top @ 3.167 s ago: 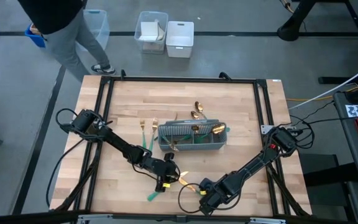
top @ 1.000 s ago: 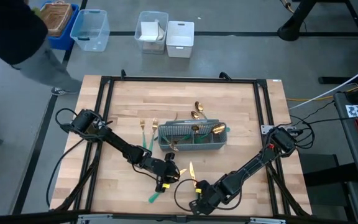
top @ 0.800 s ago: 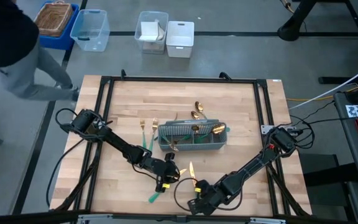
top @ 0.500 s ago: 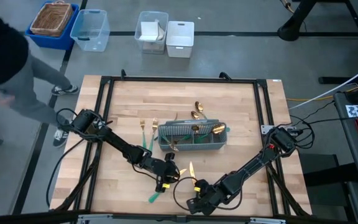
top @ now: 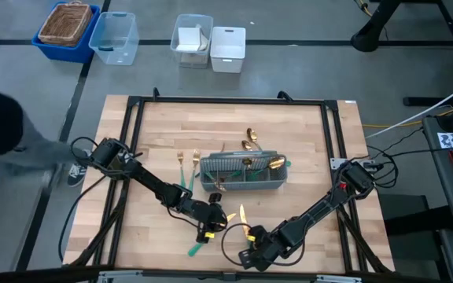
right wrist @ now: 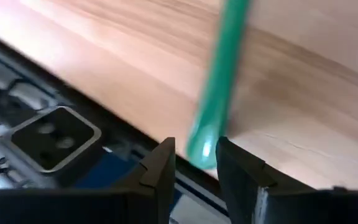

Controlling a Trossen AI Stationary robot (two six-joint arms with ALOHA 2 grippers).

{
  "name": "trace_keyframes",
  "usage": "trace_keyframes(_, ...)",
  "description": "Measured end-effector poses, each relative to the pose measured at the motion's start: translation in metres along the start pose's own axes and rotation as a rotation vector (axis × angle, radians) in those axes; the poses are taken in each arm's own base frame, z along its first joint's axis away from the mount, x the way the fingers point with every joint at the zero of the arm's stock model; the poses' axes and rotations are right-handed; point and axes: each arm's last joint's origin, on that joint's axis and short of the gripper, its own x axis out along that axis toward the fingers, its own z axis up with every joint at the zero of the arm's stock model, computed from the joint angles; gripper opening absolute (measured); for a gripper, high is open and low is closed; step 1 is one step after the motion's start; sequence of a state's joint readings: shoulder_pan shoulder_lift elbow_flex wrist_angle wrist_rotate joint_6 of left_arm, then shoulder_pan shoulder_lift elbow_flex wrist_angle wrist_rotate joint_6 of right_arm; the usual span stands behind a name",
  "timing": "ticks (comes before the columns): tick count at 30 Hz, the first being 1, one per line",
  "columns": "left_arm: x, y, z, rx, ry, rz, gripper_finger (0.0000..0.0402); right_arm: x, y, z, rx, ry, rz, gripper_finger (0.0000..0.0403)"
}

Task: Sort silverware
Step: Put the green knife into the gray utensil holder

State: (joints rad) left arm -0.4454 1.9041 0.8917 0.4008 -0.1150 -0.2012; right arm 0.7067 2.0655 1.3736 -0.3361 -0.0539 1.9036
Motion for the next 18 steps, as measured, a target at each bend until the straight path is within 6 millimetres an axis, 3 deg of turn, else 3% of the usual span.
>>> trace_keyframes(6,0.0,0.0,0.0,0.0,0.0,0.0,0.0085,-0.0004,-0.0065,0.0007,0.008,0.024,-0.081,0.0117)
trace_keyframes(18,0.0,0.0,0.0,0.0,0.0,0.0,0.0085,-0.0027,0.0014,-0.0002,0.002,-0.012,0.011,0.0117)
